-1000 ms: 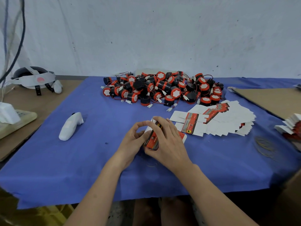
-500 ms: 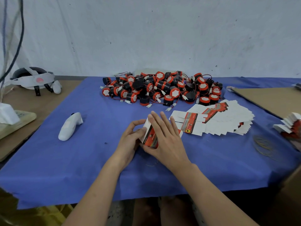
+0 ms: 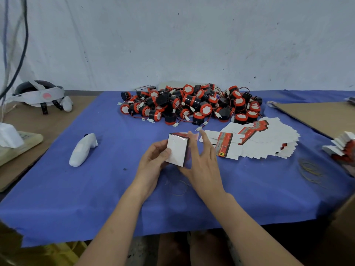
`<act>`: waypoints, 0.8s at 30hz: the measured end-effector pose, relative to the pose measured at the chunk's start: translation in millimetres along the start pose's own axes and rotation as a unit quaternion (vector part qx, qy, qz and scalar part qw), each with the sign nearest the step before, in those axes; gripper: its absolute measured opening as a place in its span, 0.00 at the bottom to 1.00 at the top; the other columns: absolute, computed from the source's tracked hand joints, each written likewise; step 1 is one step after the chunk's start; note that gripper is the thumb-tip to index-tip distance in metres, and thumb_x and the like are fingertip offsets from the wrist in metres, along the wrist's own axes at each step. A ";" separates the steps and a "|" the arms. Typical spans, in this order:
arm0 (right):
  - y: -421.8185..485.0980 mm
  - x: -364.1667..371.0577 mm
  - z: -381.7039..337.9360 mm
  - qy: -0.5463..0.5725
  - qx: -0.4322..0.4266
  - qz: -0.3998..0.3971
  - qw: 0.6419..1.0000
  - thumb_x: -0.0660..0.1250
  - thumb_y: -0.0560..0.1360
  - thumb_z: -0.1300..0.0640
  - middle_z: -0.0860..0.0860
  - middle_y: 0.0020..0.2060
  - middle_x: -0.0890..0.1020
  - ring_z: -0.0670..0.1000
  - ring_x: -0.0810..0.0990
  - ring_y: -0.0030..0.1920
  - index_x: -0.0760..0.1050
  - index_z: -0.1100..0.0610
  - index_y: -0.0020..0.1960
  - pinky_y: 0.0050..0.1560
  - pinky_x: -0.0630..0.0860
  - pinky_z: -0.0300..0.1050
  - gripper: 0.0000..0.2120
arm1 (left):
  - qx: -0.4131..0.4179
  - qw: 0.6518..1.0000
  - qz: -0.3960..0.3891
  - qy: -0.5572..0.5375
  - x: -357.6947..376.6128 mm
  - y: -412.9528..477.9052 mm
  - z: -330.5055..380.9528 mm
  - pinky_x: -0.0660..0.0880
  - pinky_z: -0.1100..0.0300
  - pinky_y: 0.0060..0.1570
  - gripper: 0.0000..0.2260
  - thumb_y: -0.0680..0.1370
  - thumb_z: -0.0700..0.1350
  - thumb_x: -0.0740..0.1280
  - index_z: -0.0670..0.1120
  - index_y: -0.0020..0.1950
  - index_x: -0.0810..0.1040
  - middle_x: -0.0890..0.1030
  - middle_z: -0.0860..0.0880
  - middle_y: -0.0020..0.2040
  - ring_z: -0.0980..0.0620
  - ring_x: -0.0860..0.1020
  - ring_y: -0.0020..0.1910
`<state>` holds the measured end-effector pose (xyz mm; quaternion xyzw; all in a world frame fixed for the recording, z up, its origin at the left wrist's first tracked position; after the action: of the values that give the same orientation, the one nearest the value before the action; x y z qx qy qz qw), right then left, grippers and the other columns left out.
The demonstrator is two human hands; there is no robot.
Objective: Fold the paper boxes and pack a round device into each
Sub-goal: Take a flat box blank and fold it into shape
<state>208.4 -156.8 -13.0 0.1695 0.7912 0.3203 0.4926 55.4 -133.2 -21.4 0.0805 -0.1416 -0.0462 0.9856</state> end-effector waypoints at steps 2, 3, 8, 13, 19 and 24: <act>0.2 2.7 4.5 0.011 0.026 -0.025 0.999 0.78 0.70 0.53 0.62 0.75 0.62 0.62 0.69 0.72 0.56 0.56 0.81 0.66 0.74 0.57 0.46 | 0.007 1.000 0.006 0.029 0.2 -0.9 -1.1 0.78 0.59 0.50 0.09 0.80 0.37 0.66 0.48 0.58 0.80 0.83 0.51 0.58 0.51 0.81 0.58; 0.2 5.3 6.3 0.034 0.034 -0.052 0.997 0.75 0.73 0.55 0.60 0.74 0.62 0.60 0.70 0.70 0.52 0.54 0.82 0.62 0.76 0.54 0.46 | 0.006 0.999 0.009 0.043 0.8 -1.3 -1.6 0.78 0.59 0.51 0.10 0.80 0.37 0.67 0.48 0.59 0.79 0.83 0.52 0.58 0.51 0.80 0.59; -0.6 13.0 8.4 0.141 0.055 -0.110 0.982 0.71 0.77 0.55 0.50 0.73 0.66 0.54 0.74 0.65 0.43 0.48 0.82 0.50 0.76 0.45 0.45 | -0.008 0.994 0.013 0.106 2.6 -1.7 -2.5 0.77 0.62 0.53 0.17 0.78 0.45 0.71 0.53 0.66 0.74 0.84 0.54 0.56 0.56 0.80 0.57; -3.0 8.8 4.2 0.145 0.049 -0.138 0.979 0.71 0.77 0.51 0.47 0.77 0.64 0.51 0.70 0.72 0.39 0.44 0.81 0.62 0.74 0.46 0.47 | -0.039 0.998 0.011 0.047 4.4 -3.0 0.2 0.77 0.57 0.56 0.16 0.72 0.51 0.75 0.48 0.57 0.80 0.85 0.53 0.55 0.51 0.81 0.58; -2.9 8.0 0.1 0.133 0.024 -0.178 0.975 0.70 0.77 0.49 0.48 0.78 0.62 0.53 0.70 0.71 0.31 0.43 0.79 0.62 0.76 0.49 0.51 | -0.068 0.997 -0.029 -0.011 10.9 -8.4 5.0 0.80 0.51 0.56 0.18 0.68 0.49 0.73 0.46 0.57 0.82 0.85 0.45 0.56 0.45 0.82 0.56; -3.9 10.0 -1.8 0.126 0.004 -0.200 0.972 0.68 0.78 0.48 0.50 0.79 0.58 0.56 0.71 0.70 0.25 0.44 0.77 0.62 0.76 0.55 0.52 | -0.070 0.996 -0.055 -0.022 12.7 -11.2 7.2 0.81 0.55 0.52 0.17 0.70 0.46 0.72 0.44 0.58 0.82 0.85 0.43 0.56 0.46 0.83 0.52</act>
<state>202.4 -154.5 -21.8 -0.0320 0.8658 0.2310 0.4427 64.7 -146.7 -13.1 0.0183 -0.1551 -0.1115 0.9814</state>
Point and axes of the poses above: each hand's wrist, its own y-axis towards the middle knuckle, its own x-axis out of the palm, z = x × y, the point moved 3 cm from there along y, towards the middle knuckle
